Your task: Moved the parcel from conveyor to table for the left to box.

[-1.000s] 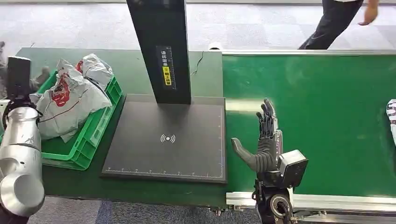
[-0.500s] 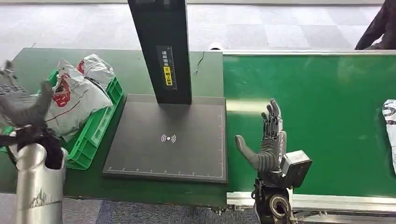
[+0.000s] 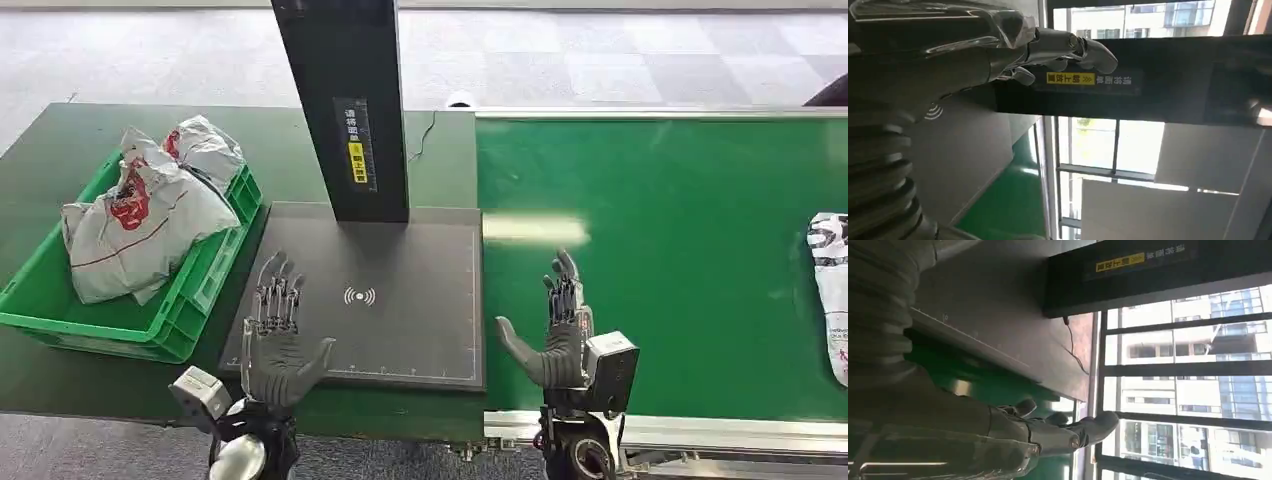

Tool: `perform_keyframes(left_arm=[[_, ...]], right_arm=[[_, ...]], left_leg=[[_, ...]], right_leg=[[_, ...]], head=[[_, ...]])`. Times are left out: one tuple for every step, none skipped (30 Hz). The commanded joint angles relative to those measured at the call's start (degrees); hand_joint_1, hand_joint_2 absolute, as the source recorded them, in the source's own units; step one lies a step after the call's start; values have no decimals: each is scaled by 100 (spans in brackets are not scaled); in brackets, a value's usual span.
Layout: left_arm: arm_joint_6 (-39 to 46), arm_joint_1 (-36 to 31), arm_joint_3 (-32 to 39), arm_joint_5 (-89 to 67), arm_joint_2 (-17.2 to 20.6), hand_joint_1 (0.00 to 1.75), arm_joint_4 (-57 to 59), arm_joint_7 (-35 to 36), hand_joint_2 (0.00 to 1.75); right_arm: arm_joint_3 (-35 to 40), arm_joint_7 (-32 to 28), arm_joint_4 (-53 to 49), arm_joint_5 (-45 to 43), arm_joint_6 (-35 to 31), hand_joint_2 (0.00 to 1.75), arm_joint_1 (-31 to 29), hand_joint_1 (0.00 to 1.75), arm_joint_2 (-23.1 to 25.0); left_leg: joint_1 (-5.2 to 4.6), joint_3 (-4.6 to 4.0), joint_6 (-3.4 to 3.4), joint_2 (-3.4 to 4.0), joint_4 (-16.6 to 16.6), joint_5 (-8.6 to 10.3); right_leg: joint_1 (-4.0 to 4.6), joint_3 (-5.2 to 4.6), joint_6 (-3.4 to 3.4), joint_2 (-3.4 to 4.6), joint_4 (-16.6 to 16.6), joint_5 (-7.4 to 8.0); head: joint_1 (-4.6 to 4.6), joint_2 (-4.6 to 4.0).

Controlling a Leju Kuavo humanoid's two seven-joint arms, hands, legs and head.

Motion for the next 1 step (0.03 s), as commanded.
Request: perform_keyframes(left_arm=[[-465,46,-193,-113,41,0,549,32,175]], right_arm=[[26,-167,658,-44,141,175,197,0,-223]], left_leg=[[1,13,2,-21,-14,6]], right_leg=[[1,21,0,-14,-18,3]], head=[[0,0]])
